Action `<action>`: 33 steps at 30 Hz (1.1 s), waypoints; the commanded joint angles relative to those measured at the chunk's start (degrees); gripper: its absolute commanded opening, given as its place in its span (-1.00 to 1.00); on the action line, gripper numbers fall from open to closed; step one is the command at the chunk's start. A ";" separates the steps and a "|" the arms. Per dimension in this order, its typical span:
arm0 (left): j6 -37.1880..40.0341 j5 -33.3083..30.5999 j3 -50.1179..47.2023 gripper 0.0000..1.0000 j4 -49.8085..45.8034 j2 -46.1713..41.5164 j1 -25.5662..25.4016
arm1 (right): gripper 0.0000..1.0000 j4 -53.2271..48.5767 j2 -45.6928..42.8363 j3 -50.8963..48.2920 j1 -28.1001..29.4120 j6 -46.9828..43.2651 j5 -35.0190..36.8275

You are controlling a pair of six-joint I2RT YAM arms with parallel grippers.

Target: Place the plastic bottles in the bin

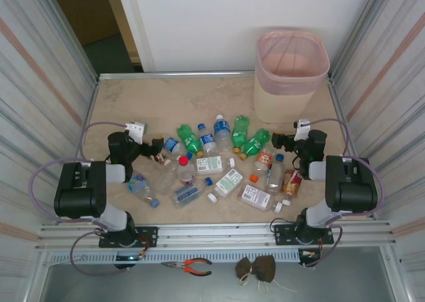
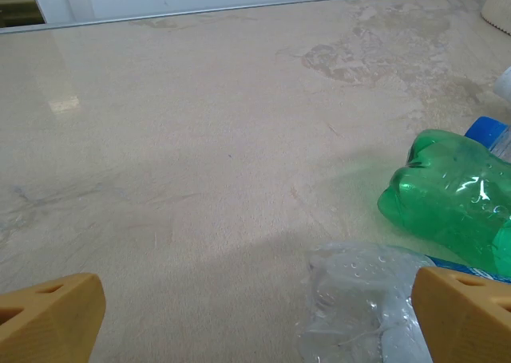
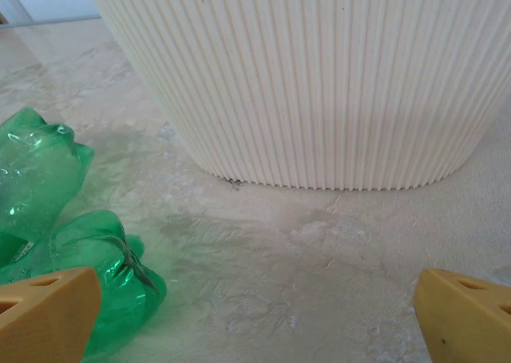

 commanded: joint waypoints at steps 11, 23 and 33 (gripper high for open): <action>0.85 1.06 -0.10 0.97 1.36 -0.67 0.16 | 0.98 1.08 -0.12 -0.42 -0.35 -1.10 -0.49; 0.72 1.10 0.01 0.97 1.36 -0.58 0.32 | 0.98 1.03 -0.09 -0.29 -0.56 -0.95 -0.54; 0.44 -0.05 0.13 0.97 0.24 -1.55 0.33 | 0.98 -0.64 -1.50 0.00 -0.07 -1.20 0.73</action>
